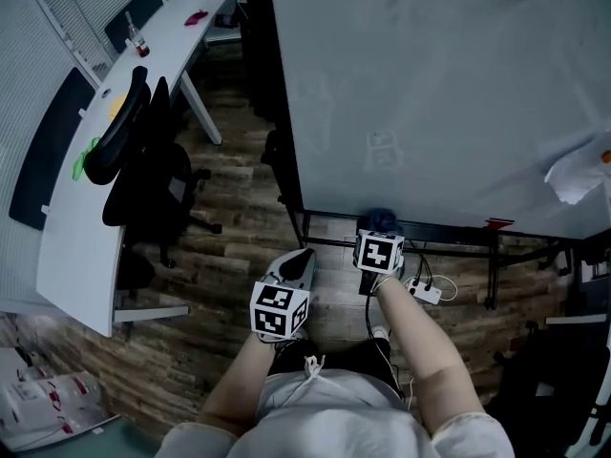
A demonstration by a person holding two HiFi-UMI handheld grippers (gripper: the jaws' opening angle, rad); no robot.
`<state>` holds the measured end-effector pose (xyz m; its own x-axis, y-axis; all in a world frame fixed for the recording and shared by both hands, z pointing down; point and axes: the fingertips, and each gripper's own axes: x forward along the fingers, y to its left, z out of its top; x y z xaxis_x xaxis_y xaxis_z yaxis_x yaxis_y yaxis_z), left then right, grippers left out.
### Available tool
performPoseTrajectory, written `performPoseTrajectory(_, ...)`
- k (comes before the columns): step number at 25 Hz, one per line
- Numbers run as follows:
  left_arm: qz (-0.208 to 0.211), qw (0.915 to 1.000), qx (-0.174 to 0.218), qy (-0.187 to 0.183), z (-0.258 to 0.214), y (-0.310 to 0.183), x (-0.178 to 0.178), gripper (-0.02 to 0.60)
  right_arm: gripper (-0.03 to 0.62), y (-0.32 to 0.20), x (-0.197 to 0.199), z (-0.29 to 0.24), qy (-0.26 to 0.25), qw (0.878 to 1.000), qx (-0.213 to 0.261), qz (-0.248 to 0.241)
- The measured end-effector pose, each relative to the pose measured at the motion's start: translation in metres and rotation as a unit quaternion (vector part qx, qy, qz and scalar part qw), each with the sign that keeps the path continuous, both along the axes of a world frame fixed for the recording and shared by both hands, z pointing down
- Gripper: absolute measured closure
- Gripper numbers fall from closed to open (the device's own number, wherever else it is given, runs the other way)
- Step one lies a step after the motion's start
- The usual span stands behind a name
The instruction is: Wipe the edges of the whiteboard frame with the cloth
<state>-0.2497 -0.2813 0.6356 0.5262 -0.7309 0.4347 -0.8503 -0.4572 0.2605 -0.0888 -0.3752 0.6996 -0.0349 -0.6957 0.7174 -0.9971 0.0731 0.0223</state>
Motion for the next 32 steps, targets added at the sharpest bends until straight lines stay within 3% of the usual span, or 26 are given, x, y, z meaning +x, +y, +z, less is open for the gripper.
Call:
performPoseTrajectory(5, 0.000, 1.0000, -0.002, 0.002, 0.005, 0.004, -0.034, 0.563, 0.517, -0.001, -0.054, 0.001, -0.005, 1.000, -0.015, -0.013)
performPoseTrajectory(9, -0.008, 1.0000, 0.002, 0.005, 0.002, 0.007, -0.062, 0.563, 0.517, -0.005, -0.074, -0.002, 0.020, 1.000, -0.004, -0.006)
performPoseTrajectory(17, -0.065, 0.9979, -0.001, 0.005, 0.006, 0.008, -0.134, 0.563, 0.517, -0.009, -0.123, 0.003, 0.003, 1.000, -0.012, -0.016)
performPoseTrajectory(22, -0.070, 0.9975, -0.003, 0.004, 0.009, 0.014, -0.147, 0.563, 0.517, -0.010, -0.172, 0.001, -0.018, 0.998, -0.006, -0.060)
performPoseTrajectory(28, -0.083, 0.9963, -0.022, 0.007, 0.018, 0.022, -0.161, 0.563, 0.517, -0.011, -0.204, -0.007, -0.018, 0.995, 0.013, -0.096)
performPoseTrajectory(32, -0.088, 0.9957, -0.027, 0.010, 0.020, 0.026, -0.166, 0.563, 0.517, -0.009, -0.208, -0.010, -0.033, 0.996, 0.012, -0.081)
